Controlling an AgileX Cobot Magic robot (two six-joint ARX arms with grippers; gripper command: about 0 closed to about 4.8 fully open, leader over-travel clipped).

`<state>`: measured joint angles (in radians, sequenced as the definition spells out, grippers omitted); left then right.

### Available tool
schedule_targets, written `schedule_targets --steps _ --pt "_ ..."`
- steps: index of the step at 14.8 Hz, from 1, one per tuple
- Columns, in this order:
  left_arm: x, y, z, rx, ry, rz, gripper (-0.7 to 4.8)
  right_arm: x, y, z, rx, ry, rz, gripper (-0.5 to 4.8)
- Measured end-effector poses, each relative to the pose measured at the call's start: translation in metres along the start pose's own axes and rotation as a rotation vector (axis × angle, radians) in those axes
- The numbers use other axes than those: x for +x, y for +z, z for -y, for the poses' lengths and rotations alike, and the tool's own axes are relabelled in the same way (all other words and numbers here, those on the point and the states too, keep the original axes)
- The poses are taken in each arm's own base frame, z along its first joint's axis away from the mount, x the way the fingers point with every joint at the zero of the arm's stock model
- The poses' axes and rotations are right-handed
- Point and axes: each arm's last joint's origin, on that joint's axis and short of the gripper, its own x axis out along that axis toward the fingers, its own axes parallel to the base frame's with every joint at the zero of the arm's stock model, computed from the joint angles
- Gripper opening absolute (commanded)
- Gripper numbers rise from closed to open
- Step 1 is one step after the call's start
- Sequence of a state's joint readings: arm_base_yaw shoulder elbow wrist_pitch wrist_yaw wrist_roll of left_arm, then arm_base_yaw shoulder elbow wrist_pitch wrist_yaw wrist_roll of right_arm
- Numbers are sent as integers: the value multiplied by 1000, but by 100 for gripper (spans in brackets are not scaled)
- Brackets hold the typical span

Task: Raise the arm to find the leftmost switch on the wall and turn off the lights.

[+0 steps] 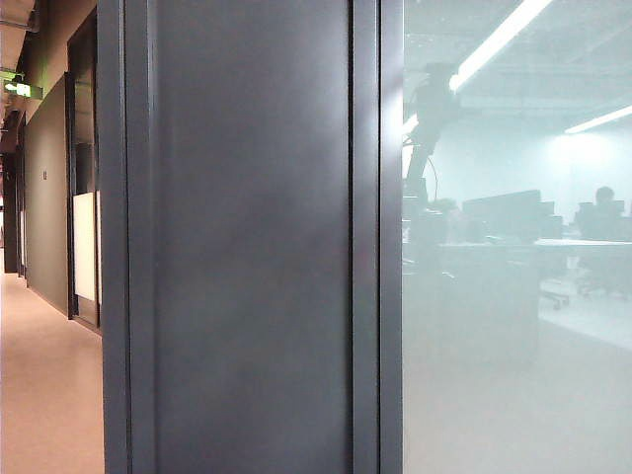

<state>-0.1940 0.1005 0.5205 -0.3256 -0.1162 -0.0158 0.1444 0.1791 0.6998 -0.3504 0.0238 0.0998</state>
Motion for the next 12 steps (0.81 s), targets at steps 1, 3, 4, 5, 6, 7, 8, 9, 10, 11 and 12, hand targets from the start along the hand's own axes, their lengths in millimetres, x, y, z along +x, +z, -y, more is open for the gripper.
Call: schedule_targets --steps 1,3,4,5,6,7,8,9,10,11,12 --pt "0 0 0 0 0 -2 -5 0 0 0 0 0 0 -1" --pt "0 -2 0 2 0 -17 -5 0 -1 0 0 0 -5 -1" --pt "0 -3 0 4 0 -31 -5 0 -1 0 0 -1 -8 -1" --pt "0 -4 0 4 1 -38 -5 0 -1 0 0 0 -7 -1" --pt "0 -4 0 4 1 -38 -5 0 -1 0 0 -1 -8 -1" --pt "0 -4 0 4 1 -38 -5 0 -1 0 0 0 -8 -1" --pt "0 -4 0 4 1 -38 -5 0 -1 0 0 0 -7 -1" --pt "0 -4 0 4 1 -38 -5 0 -1 0 0 0 -7 -1" --pt "0 -4 0 4 1 -38 -5 0 -1 0 0 0 -8 -1" --pt "0 -4 0 4 1 -38 -5 0 -1 0 0 0 -7 -1" --pt "0 -4 0 4 1 -38 -5 0 -1 0 0 0 -7 -1"
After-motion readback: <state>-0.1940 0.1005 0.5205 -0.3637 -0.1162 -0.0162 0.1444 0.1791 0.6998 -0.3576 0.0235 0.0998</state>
